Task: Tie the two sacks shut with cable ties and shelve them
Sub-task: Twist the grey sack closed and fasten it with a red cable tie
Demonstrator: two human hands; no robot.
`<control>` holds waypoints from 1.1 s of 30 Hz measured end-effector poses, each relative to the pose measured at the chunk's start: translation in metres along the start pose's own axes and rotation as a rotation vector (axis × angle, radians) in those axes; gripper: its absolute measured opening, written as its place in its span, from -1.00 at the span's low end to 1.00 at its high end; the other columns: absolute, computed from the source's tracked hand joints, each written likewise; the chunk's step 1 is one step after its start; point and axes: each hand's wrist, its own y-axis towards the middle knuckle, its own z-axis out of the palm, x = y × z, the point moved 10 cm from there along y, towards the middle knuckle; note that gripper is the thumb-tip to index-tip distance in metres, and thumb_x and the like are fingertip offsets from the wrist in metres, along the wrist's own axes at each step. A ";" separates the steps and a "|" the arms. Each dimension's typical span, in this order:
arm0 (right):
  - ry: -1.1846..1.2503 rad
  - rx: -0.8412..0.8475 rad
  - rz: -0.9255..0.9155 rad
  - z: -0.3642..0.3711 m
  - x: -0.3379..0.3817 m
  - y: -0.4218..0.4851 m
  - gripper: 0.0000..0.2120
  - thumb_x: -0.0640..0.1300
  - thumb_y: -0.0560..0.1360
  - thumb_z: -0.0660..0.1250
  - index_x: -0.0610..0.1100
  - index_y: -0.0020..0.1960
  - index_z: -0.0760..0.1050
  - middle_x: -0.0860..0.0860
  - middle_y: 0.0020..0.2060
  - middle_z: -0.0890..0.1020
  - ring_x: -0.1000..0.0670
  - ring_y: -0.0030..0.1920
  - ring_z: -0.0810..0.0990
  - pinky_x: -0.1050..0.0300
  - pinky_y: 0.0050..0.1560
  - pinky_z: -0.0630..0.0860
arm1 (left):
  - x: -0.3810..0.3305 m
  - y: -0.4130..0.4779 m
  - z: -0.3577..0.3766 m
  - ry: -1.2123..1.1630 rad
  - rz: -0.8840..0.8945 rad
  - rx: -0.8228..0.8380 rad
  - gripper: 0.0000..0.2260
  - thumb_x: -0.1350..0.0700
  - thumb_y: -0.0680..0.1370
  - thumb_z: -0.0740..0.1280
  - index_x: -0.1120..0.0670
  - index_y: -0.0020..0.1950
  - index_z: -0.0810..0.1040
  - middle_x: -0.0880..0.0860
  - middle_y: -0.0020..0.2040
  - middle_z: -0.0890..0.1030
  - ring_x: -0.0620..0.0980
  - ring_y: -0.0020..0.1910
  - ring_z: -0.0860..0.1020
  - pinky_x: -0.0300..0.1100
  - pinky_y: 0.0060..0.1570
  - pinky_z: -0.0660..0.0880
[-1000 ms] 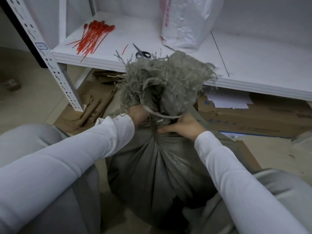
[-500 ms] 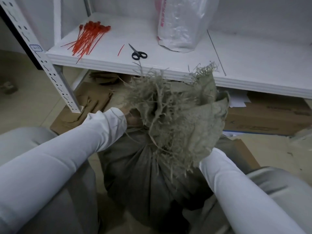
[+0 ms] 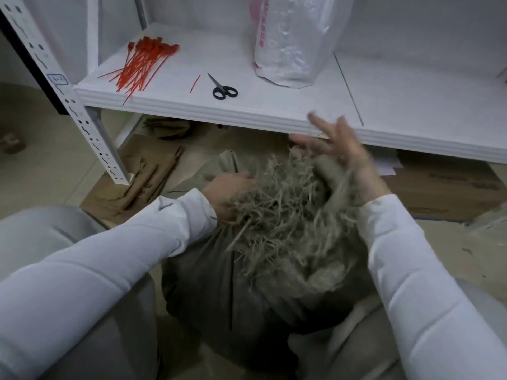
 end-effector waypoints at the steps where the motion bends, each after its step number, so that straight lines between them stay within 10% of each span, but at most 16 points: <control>1: -0.245 0.064 0.018 0.011 -0.006 -0.003 -0.17 0.42 0.23 0.40 0.10 0.41 0.40 -0.04 0.30 0.56 0.04 0.27 0.51 0.05 0.34 0.40 | -0.001 0.002 0.004 0.022 0.004 0.032 -0.49 -0.17 0.52 0.07 0.10 0.26 0.56 0.10 0.24 0.55 0.12 0.18 0.51 -0.04 0.03 0.52; 5: -0.766 0.297 0.220 0.051 -0.086 -0.026 -0.02 -0.01 0.31 0.59 -0.05 0.56 0.11 0.07 0.46 0.33 0.14 0.36 0.34 0.40 0.16 0.36 | -0.013 0.003 0.003 0.132 0.040 -0.021 -0.69 -0.06 0.36 0.18 0.02 -0.19 0.69 0.00 -0.09 0.66 0.08 -0.19 0.61 -0.19 -0.43 0.45; 11: -0.974 0.074 0.100 0.050 -0.124 -0.025 -0.71 -0.09 0.39 0.45 -0.18 0.06 0.57 -0.18 0.01 0.65 -0.21 0.08 0.60 -0.02 0.00 0.55 | 0.008 -0.012 -0.019 -0.095 -0.173 -0.309 -0.87 0.19 0.37 0.36 0.10 -0.10 0.61 0.09 0.01 0.58 0.14 -0.10 0.57 -0.08 -0.31 0.50; 16: -1.002 -0.067 0.002 0.049 -0.114 -0.034 -0.69 -0.23 0.44 0.40 -0.29 0.15 0.51 -0.24 0.10 0.60 -0.23 0.13 0.55 0.25 -0.09 0.30 | 0.052 -0.038 -0.019 -0.417 -0.627 -0.449 -0.64 0.07 0.40 0.40 0.08 0.16 0.45 0.08 0.14 0.47 0.14 0.03 0.52 0.00 -0.06 0.51; 21: -0.931 -0.159 -0.182 0.050 -0.102 -0.035 -0.53 -0.30 0.36 0.42 -0.25 0.26 0.46 -0.20 0.14 0.59 -0.21 0.18 0.54 0.09 0.16 0.43 | 0.071 -0.051 0.031 -0.805 -0.934 -0.315 -0.63 0.02 0.43 0.41 0.09 0.16 0.44 0.07 0.04 0.57 0.09 0.01 0.55 -0.04 0.05 0.50; 29: -0.895 -0.290 -0.198 0.028 -0.105 -0.035 -0.58 -0.22 0.36 0.33 -0.39 0.17 0.49 -0.29 0.08 0.59 -0.27 0.11 0.55 0.16 0.10 0.35 | 0.036 -0.041 0.054 -1.805 -0.772 -0.199 -0.18 0.10 0.10 0.49 0.23 0.33 0.37 0.12 0.12 0.57 0.04 0.07 0.57 -0.12 0.08 0.52; 33: -0.712 -0.182 -0.278 0.054 -0.107 -0.045 -0.53 -0.24 0.38 0.26 -0.17 0.29 0.42 -0.19 0.16 0.58 -0.07 0.19 0.54 0.26 0.27 0.40 | 0.024 -0.045 0.047 -1.419 -0.713 -0.239 -0.11 0.00 0.09 0.67 -0.06 0.27 0.24 -0.11 0.17 0.49 -0.17 0.17 0.50 -0.24 0.19 0.44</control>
